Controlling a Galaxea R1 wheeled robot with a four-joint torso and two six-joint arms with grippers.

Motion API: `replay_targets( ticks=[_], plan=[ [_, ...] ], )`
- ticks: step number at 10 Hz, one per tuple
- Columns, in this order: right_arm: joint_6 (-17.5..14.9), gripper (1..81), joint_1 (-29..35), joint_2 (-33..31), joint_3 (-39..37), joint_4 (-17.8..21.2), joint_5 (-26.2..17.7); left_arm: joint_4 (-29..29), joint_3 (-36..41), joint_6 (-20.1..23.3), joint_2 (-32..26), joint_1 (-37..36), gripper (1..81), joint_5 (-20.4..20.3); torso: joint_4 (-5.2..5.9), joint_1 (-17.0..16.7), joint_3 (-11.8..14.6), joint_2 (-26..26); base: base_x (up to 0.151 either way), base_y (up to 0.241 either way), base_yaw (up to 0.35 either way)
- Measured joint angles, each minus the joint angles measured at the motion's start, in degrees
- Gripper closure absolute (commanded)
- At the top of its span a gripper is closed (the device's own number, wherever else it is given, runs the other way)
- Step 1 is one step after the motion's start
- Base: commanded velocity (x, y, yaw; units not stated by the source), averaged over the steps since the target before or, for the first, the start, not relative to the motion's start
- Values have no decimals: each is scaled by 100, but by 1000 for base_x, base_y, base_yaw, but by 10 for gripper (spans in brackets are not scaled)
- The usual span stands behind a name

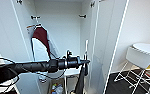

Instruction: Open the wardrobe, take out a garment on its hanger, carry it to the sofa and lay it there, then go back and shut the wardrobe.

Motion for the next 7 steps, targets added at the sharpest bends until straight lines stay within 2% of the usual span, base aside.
replay_targets(
  ticks=[3,7],
  plan=[
    [-20,10,-7,-107,5,-20,-6,22,4,0,-105,68,811,7,0,0,0,0,0,0,-246],
    [-20,10,-52,-588,22,-228,-5,72,50,0,-304,68,811,22,0,0,0,0,0,0,-246]
  ],
)
